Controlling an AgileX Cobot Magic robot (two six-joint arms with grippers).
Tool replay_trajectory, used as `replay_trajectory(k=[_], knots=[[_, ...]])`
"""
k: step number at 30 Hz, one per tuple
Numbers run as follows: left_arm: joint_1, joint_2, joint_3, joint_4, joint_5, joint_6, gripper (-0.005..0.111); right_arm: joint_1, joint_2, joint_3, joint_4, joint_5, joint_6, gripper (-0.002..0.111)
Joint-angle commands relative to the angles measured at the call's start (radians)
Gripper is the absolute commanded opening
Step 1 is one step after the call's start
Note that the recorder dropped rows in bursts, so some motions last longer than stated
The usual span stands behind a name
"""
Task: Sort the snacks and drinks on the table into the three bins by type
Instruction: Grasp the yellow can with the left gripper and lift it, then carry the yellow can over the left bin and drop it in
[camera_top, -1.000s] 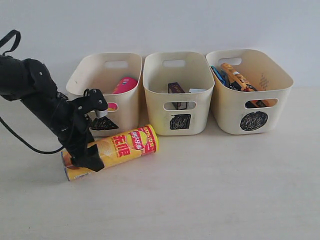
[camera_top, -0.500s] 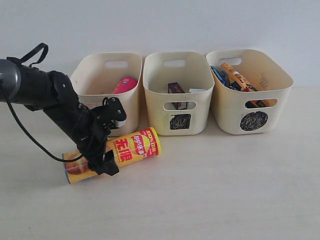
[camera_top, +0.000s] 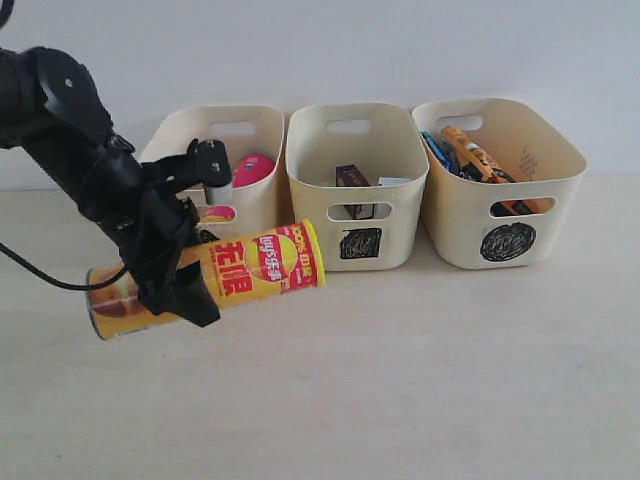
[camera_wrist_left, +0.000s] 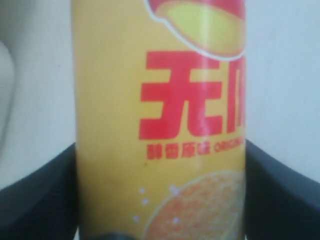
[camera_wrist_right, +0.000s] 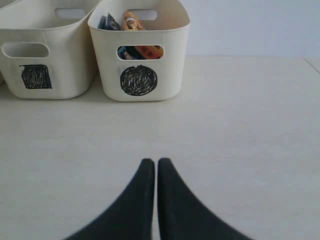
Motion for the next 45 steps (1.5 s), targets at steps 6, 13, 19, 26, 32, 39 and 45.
replay_trajectory(k=[6, 13, 19, 26, 32, 39, 45], knots=[[0.042, -0.181, 0.003, -0.134, -0.536, -0.342, 0.004, -0.002, -0.005, 0.004, -0.01, -0.007, -0.002, 0.0], [0.042, -0.118, -0.018, -0.141, -0.951, -0.487, 0.004, -0.002, -0.005, 0.004, -0.01, -0.007, -0.002, 0.0], [0.042, 0.038, -0.167, -0.141, -0.96, -0.519, 0.004, -0.002, -0.005, 0.004, -0.01, -0.007, -0.002, 0.0], [0.042, 0.212, -0.322, -0.141, -0.966, -0.519, 0.004, -0.002, -0.005, 0.004, -0.01, -0.007, -0.002, 0.0], [0.042, 0.305, -0.373, -0.167, -0.97, -0.519, 0.004, -0.002, -0.005, 0.004, -0.01, -0.007, -0.002, 0.0], [0.042, 0.345, -0.376, -0.167, -0.979, -0.519, 0.004, -0.002, -0.005, 0.004, -0.01, -0.007, -0.002, 0.0], [0.052, 0.346, -0.376, -0.171, -0.986, -0.521, 0.004, -0.002, -0.005, 0.004, -0.01, -0.007, -0.002, 0.0]])
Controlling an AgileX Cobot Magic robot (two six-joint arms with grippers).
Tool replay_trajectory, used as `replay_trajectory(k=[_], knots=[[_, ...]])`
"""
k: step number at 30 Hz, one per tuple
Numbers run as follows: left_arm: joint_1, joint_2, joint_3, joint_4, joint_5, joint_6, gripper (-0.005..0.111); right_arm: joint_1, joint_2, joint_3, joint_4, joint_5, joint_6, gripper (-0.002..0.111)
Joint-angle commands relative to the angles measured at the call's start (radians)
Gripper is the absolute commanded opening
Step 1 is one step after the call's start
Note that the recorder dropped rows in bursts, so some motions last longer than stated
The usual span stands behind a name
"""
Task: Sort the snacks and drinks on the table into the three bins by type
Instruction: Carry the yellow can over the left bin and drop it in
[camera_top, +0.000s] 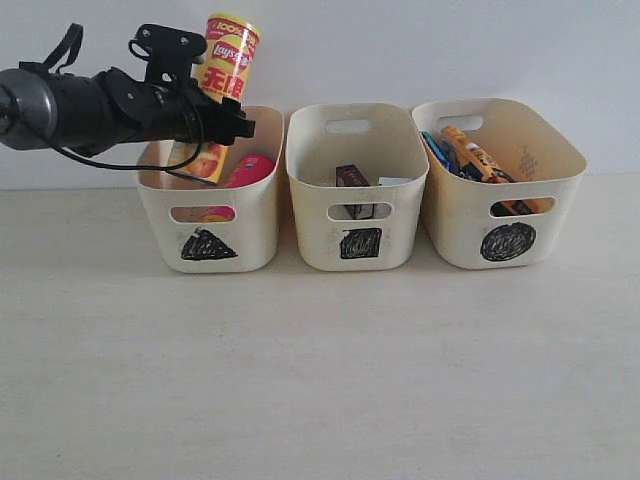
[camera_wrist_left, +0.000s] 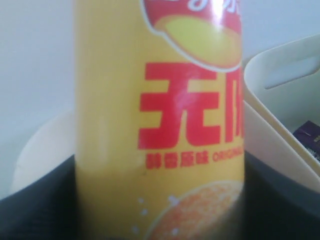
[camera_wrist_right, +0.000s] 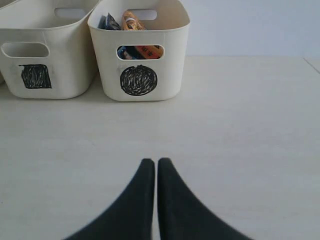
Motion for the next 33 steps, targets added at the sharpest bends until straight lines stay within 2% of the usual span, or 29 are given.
replay_trajectory(k=[1, 9, 11, 19, 22, 26, 33], knots=[[0.013, -0.005, -0.008, -0.03, -0.029, -0.016, 0.004, -0.002, -0.005, 0.004, -0.007, -0.007, -0.002, 0.0], [0.023, 0.004, -0.008, -0.072, -0.02, -0.016, 0.004, -0.002, -0.005, 0.004, -0.007, -0.007, -0.002, 0.0], [0.023, 0.004, -0.008, -0.072, -0.016, -0.016, 0.008, -0.002, -0.005, 0.004, -0.007, -0.007, -0.002, 0.0], [0.023, 0.004, -0.008, -0.072, -0.015, -0.016, 0.053, -0.002, -0.005, 0.004, -0.007, -0.007, -0.002, 0.0], [0.023, 0.004, -0.008, -0.072, -0.022, -0.016, 0.064, -0.002, -0.005, 0.004, -0.007, -0.007, -0.002, 0.0], [0.023, 0.004, -0.008, -0.072, -0.022, -0.016, 0.074, -0.002, -0.005, 0.004, -0.007, -0.007, -0.002, 0.0], [0.023, 0.004, -0.008, -0.072, -0.029, -0.016, 0.082, -0.002, -0.005, 0.004, -0.007, -0.007, -0.002, 0.0]])
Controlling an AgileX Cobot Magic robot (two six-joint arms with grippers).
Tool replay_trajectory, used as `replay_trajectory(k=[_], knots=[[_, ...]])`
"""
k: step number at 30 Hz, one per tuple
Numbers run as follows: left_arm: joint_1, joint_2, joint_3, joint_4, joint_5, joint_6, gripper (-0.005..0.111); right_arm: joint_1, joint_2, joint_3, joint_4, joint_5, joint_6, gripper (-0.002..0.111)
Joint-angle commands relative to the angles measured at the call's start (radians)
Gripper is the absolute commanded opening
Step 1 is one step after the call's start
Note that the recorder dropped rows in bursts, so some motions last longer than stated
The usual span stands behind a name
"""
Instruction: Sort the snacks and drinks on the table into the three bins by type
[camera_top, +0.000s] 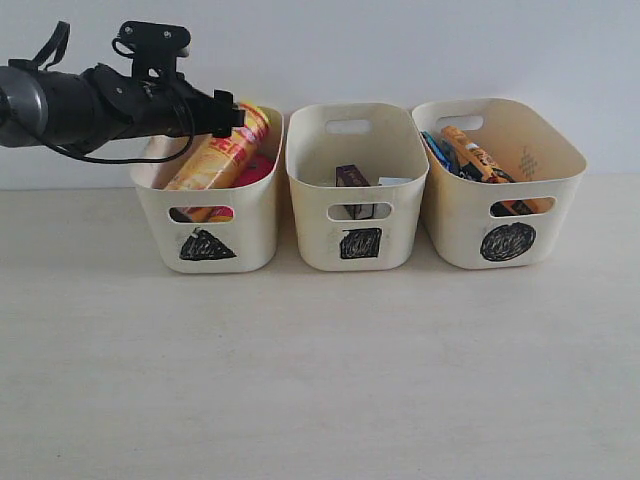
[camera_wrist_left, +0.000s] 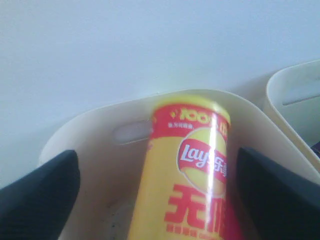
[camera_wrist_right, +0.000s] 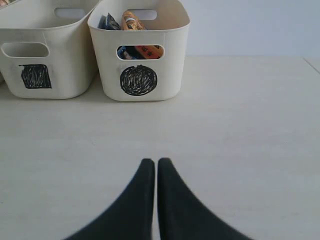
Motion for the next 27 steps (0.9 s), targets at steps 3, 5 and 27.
replay_trajectory(k=[3, 5, 27], knots=[[0.002, 0.004, -0.004, -0.007, -0.013, -0.009, 0.082, -0.002, -0.005, 0.004, -0.007, -0.007, -0.002, 0.0], [0.002, -0.005, -0.004, -0.007, -0.013, -0.009, 0.081, -0.002, -0.005, 0.004, -0.007, -0.007, -0.002, 0.0], [0.1, -0.384, 0.208, 0.194, 0.391, -0.097, 0.004, -0.002, -0.005, 0.004, -0.007, -0.007, -0.002, 0.0]])
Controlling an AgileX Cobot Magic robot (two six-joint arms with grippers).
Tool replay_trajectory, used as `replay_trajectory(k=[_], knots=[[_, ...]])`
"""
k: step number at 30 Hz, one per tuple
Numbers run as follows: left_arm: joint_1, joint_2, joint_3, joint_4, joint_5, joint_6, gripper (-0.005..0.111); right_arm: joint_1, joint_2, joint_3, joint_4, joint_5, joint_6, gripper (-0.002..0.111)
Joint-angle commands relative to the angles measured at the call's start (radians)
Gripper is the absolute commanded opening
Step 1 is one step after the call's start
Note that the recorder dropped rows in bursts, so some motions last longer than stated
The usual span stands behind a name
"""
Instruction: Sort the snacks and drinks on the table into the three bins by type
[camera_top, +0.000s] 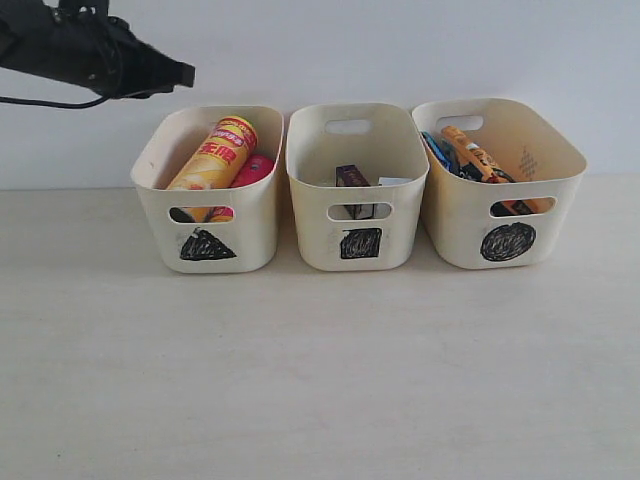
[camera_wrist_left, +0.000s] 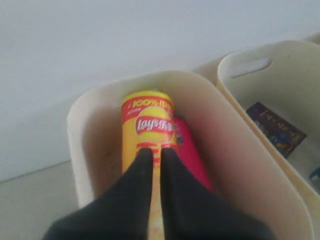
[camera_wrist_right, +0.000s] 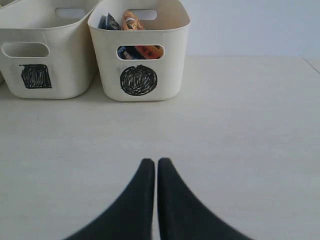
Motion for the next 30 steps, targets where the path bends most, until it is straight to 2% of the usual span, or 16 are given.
replay_trajectory(k=[1, 7, 12, 15, 17, 23, 30], knots=[[0.007, -0.112, 0.1, 0.148, 0.012, -0.094, 0.004, -0.002, -0.005, 0.004, -0.007, -0.007, -0.002, 0.0], [0.007, -0.25, 0.209, 0.314, 0.04, -0.2, 0.004, -0.002, -0.005, 0.004, -0.007, -0.007, -0.002, 0.0], [0.007, -0.332, 0.238, 0.445, 0.193, -0.282, 0.004, -0.002, -0.005, 0.004, -0.007, -0.007, -0.002, 0.0], [0.007, -0.382, 0.243, 0.457, 0.324, -0.287, 0.004, -0.002, -0.005, 0.004, -0.007, -0.007, -0.002, 0.0], [0.007, -0.425, 0.258, 0.457, 0.364, -0.311, 0.004, -0.002, -0.005, 0.004, -0.007, -0.007, -0.002, 0.0], [0.007, -0.588, 0.368, 0.457, 0.369, -0.361, 0.004, -0.002, -0.005, 0.004, -0.007, -0.007, -0.002, 0.0], [0.007, -0.815, 0.614, 0.457, 0.357, -0.357, 0.004, -0.002, -0.005, 0.004, -0.007, -0.007, -0.002, 0.0]])
